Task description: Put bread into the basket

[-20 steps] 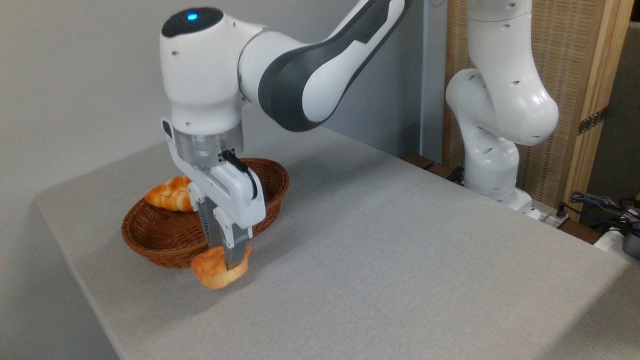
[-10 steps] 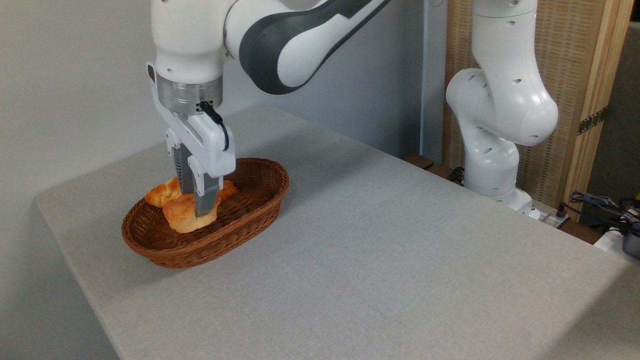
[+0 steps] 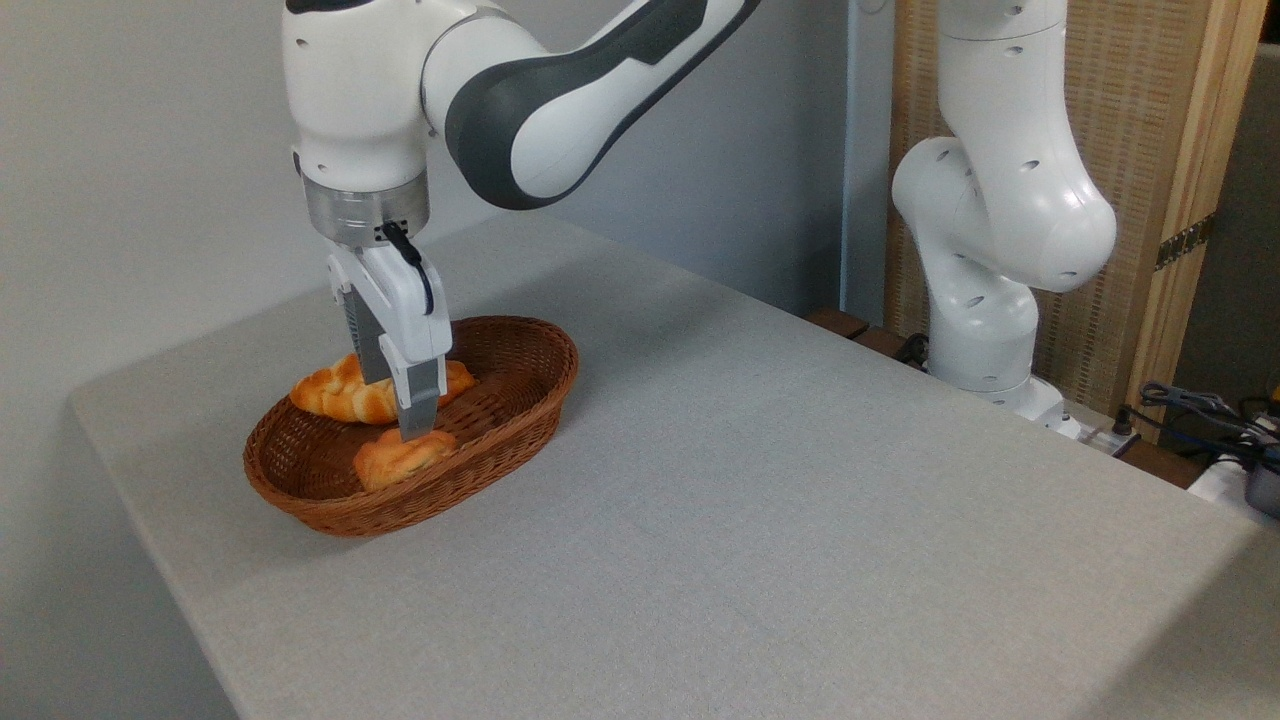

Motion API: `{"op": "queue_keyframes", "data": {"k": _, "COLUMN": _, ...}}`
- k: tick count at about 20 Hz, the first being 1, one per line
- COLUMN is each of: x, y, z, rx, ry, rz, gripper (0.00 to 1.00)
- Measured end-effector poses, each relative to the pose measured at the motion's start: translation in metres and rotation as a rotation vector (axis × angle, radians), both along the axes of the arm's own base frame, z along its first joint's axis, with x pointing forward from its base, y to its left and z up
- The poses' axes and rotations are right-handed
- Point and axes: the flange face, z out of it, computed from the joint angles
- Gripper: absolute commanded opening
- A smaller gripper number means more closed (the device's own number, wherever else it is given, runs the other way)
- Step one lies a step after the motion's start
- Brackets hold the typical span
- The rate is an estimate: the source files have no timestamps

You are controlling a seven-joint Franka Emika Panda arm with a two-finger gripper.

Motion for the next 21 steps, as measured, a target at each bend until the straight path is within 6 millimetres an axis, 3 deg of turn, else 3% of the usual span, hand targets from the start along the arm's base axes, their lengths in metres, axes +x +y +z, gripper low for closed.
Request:
{"op": "queue_keyframes", "data": {"k": 3, "x": 0.0, "y": 0.0, "z": 0.0, "rx": 0.0, "ry": 0.001, "rz": 0.002, "gripper": 1.0}}
{"op": "queue_keyframes", "data": {"k": 6, "x": 0.003, "y": 0.013, "z": 0.006, "rx": -0.001, "ry": -0.009, "rz": 0.025, "gripper": 1.0}}
{"op": "queue_keyframes", "data": {"k": 9, "x": 0.008, "y": 0.047, "z": 0.019, "rx": 0.011, "ry": -0.035, "rz": 0.077, "gripper": 1.0}}
{"op": "queue_keyframes", "data": {"k": 16, "x": 0.005, "y": 0.129, "z": 0.035, "rx": 0.227, "ry": -0.043, "rz": 0.124, "gripper": 1.0}}
{"op": "queue_keyframes", "data": {"k": 18, "x": 0.004, "y": 0.142, "z": 0.039, "rx": 0.23, "ry": -0.043, "rz": 0.143, "gripper": 1.0}}
{"op": "queue_keyframes", "data": {"k": 21, "x": 0.003, "y": 0.142, "z": 0.04, "rx": 0.23, "ry": -0.043, "rz": 0.143, "gripper": 1.0}}
